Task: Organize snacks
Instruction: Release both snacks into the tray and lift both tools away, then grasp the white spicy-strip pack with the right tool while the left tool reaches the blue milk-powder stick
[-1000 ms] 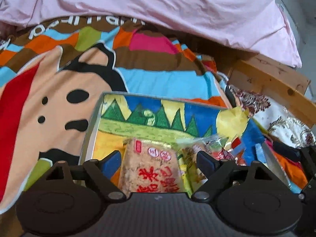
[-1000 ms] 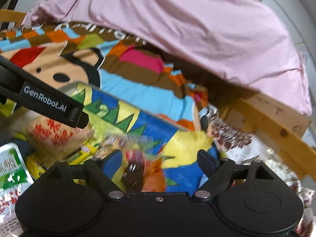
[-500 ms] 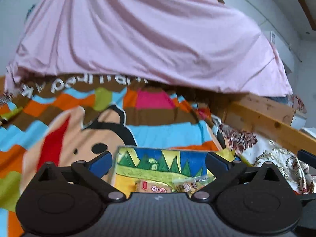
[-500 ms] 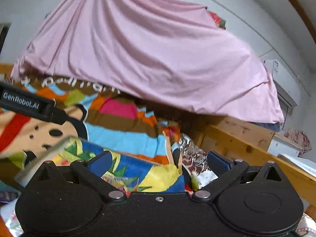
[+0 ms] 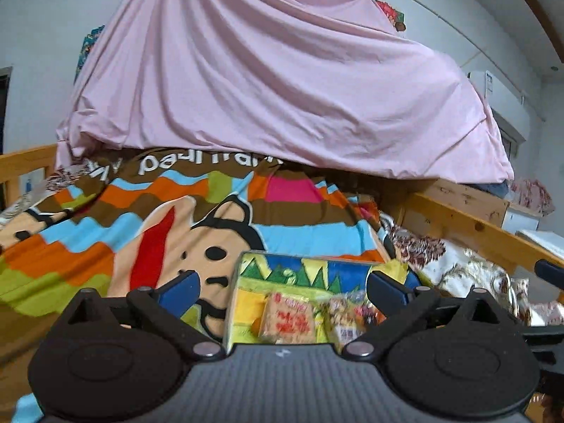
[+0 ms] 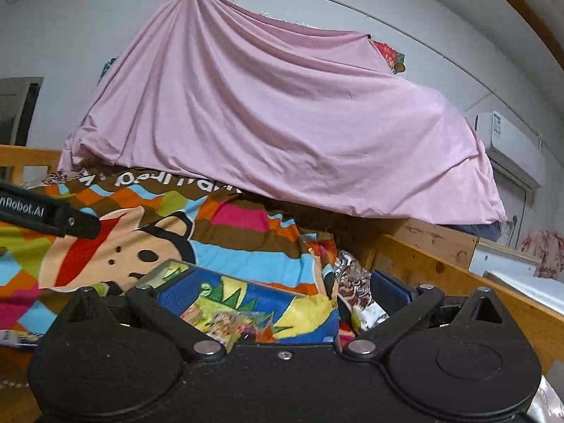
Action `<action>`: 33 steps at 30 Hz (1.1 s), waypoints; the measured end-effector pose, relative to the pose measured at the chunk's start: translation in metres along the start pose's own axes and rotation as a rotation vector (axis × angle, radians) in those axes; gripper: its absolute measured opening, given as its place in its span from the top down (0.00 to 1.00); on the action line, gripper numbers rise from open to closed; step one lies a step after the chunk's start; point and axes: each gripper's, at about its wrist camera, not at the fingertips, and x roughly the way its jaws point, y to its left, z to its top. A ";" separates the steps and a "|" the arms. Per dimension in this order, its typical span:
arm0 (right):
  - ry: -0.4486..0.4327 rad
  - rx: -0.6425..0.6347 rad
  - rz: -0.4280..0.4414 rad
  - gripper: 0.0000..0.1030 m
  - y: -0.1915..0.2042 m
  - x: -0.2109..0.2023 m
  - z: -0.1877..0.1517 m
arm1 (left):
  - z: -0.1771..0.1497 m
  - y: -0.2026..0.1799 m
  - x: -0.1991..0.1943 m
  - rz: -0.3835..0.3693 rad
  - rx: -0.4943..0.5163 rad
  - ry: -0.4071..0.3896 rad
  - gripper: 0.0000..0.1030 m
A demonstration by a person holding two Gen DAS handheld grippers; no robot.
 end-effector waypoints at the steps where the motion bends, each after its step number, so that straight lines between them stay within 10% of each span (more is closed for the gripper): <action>1: 0.002 0.004 0.007 0.01 0.000 -0.006 0.000 | -0.002 0.001 -0.006 0.010 0.003 0.006 0.00; 33: 0.328 -0.145 0.311 0.01 0.048 -0.077 -0.042 | -0.070 0.022 -0.088 0.190 0.010 0.375 0.00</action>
